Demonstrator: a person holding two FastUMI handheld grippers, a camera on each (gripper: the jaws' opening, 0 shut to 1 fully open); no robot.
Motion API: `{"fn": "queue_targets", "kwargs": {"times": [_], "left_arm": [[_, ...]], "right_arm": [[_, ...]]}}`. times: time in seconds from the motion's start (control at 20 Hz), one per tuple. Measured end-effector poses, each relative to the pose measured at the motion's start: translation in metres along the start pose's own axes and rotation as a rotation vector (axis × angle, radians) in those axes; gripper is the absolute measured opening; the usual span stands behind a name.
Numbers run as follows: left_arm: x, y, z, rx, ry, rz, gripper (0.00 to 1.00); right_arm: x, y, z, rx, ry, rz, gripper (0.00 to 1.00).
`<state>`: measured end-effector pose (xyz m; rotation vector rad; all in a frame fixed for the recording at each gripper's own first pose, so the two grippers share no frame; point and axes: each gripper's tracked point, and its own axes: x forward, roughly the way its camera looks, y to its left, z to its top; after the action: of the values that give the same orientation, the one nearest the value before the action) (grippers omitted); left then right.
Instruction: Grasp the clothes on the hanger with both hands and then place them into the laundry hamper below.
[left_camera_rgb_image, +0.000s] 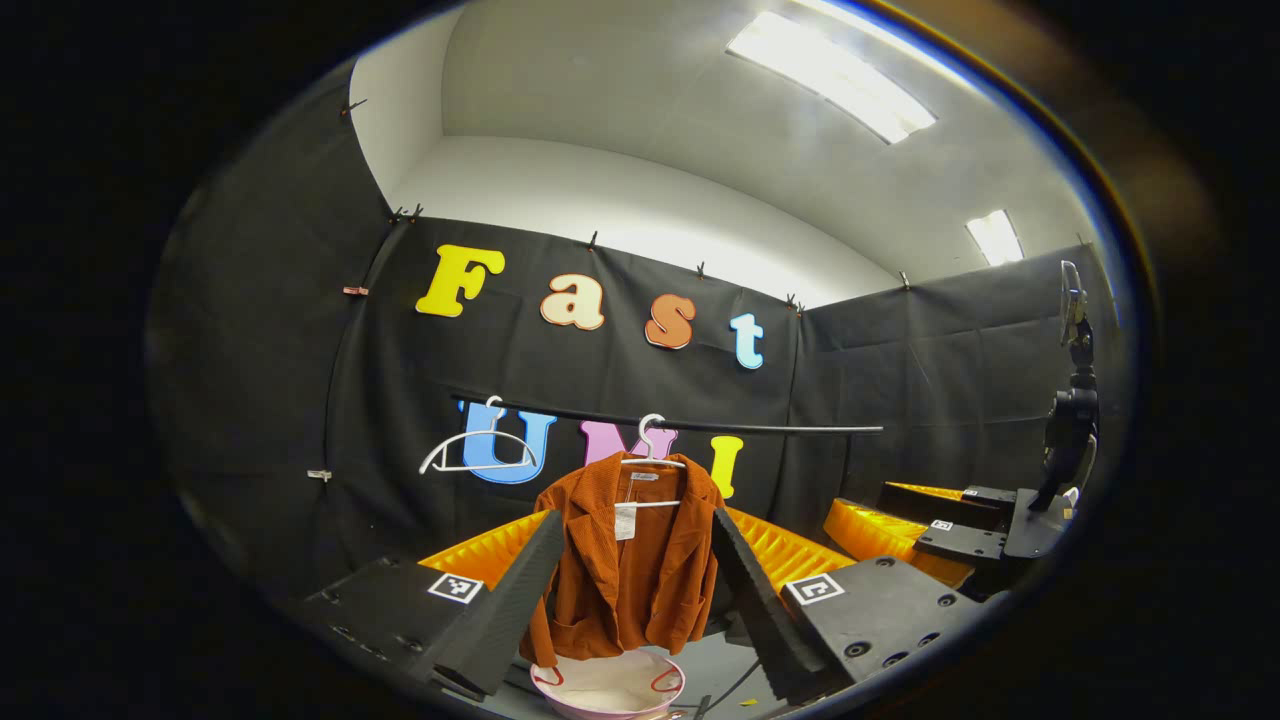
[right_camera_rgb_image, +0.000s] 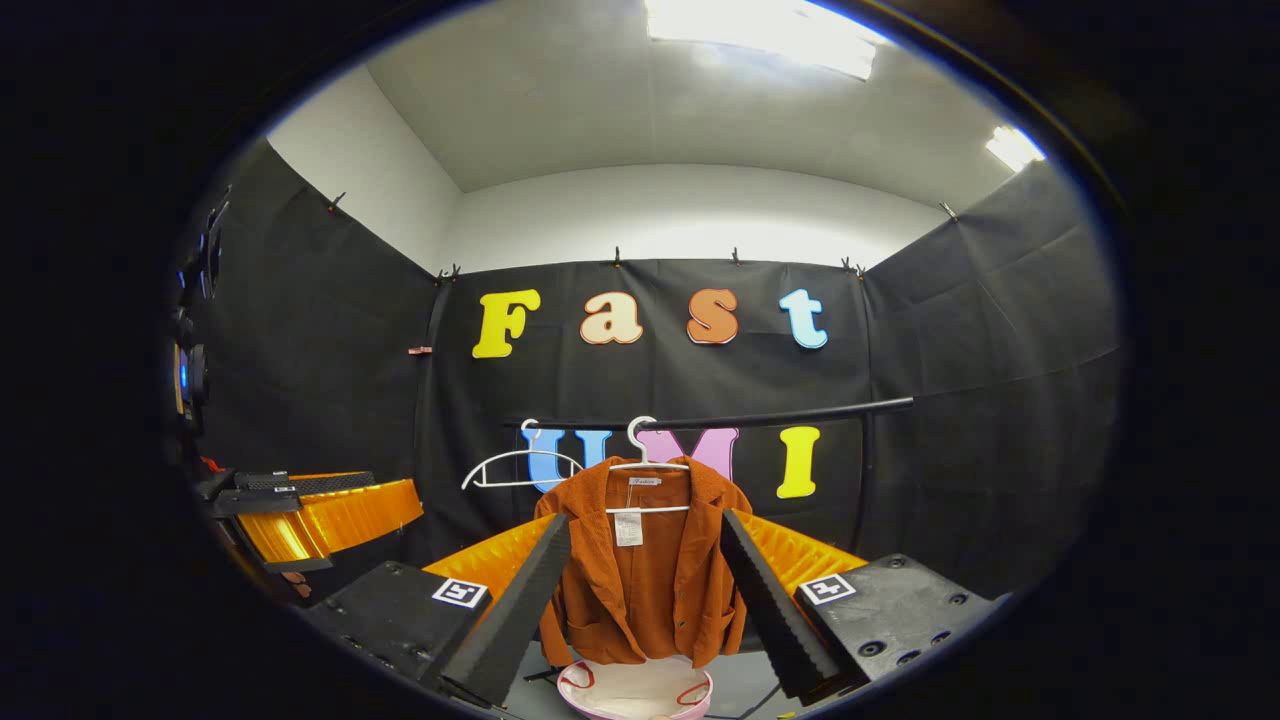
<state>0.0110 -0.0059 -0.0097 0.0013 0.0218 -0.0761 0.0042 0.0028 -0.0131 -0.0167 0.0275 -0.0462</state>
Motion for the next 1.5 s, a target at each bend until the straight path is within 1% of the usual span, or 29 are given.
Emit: {"fn": "queue_targets", "kwargs": {"times": [0.15, 0.2, 0.25, 0.4, 0.6, 0.75, 0.9, 1.1, 1.15, 1.2, 1.3, 1.4, 1.5], "left_arm": [[0.001, -0.003, -0.002, 0.006, 0.006, -0.033, 0.94], [0.001, -0.003, -0.003, 0.007, 0.010, -0.044, 0.94], [0.002, -0.002, -0.004, 0.006, 0.013, -0.054, 0.94], [0.005, -0.001, -0.011, 0.000, 0.026, -0.078, 0.94], [0.020, 0.003, -0.020, -0.007, 0.043, -0.090, 0.94], [0.039, 0.010, -0.029, -0.007, 0.056, -0.080, 0.94], [0.068, 0.020, -0.046, 0.000, 0.075, -0.057, 0.94], [0.132, 0.034, -0.059, 0.025, 0.059, 0.010, 0.94], [0.151, 0.036, -0.062, 0.025, 0.059, 0.029, 0.94], [0.169, 0.036, -0.069, 0.024, 0.062, 0.038, 0.94], [0.200, 0.040, -0.082, 0.021, 0.056, 0.060, 0.94], [0.227, 0.044, -0.102, 0.000, 0.054, 0.093, 0.94], [0.247, 0.048, -0.129, -0.018, 0.079, 0.119, 0.94]], "right_arm": [[-0.001, 0.006, -0.002, -0.003, 0.004, -0.009, 0.97], [-0.001, 0.008, -0.003, -0.006, 0.006, -0.012, 0.99], [0.000, 0.009, -0.003, -0.011, 0.007, -0.017, 0.97], [0.001, 0.012, -0.007, -0.018, 0.010, -0.033, 0.97], [0.011, 0.008, -0.018, -0.024, 0.030, -0.053, 0.97], [0.032, -0.003, -0.032, -0.023, 0.044, -0.070, 0.97], [0.065, -0.016, -0.051, -0.008, 0.057, -0.072, 0.97], [0.135, -0.027, -0.076, 0.025, 0.056, -0.016, 0.97], [0.154, -0.036, -0.085, 0.016, 0.065, -0.011, 0.99], [0.172, -0.044, -0.093, 0.005, 0.067, -0.010, 0.97], [0.207, -0.060, -0.105, 0.005, 0.066, -0.001, 0.97], [0.231, -0.072, -0.124, 0.018, 0.091, 0.019, 0.97], [0.252, -0.084, -0.147, 0.019, 0.128, 0.027, 0.98]]}}
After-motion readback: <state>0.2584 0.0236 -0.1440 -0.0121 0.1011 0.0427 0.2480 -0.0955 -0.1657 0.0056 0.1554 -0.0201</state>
